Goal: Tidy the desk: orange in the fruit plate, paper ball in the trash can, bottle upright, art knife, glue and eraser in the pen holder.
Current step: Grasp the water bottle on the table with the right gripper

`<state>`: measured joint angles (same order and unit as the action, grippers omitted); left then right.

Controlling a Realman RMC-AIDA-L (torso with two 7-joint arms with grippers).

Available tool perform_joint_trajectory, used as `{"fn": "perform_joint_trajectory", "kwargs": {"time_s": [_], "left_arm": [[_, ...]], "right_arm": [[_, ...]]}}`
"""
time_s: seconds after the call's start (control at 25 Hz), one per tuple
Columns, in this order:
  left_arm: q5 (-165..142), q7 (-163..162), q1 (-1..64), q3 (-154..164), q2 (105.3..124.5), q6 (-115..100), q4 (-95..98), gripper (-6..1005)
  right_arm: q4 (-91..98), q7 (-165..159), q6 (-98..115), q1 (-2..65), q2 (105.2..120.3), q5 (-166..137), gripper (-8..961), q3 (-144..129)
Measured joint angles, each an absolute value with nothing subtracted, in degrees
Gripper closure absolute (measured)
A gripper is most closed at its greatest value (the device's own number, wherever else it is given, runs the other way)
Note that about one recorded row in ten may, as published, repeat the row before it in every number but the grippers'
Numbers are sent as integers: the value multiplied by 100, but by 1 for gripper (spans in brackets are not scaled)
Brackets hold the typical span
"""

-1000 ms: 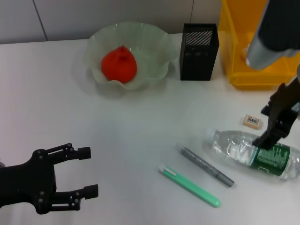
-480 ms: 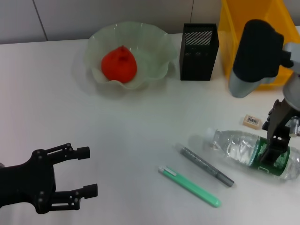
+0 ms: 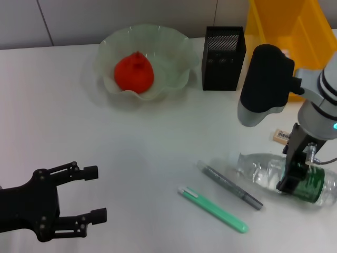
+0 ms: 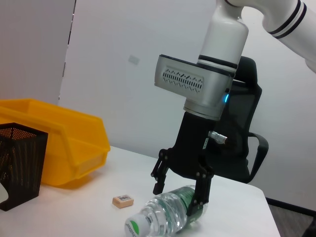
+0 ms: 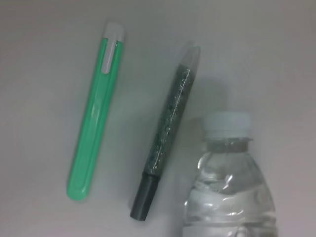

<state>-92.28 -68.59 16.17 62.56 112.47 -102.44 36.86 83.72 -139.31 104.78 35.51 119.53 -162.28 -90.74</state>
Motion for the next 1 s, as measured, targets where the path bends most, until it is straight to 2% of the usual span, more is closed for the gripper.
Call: {"fn": "perform_joint_trajectory", "kwargs": {"time_s": [1.0], "left_arm": [[-9228,-6851,1592,6258,11261,-10238,3648,136]], "right_arm": [[7585,-14183,9582,3488,11951,-16216,132,-9513]]}}
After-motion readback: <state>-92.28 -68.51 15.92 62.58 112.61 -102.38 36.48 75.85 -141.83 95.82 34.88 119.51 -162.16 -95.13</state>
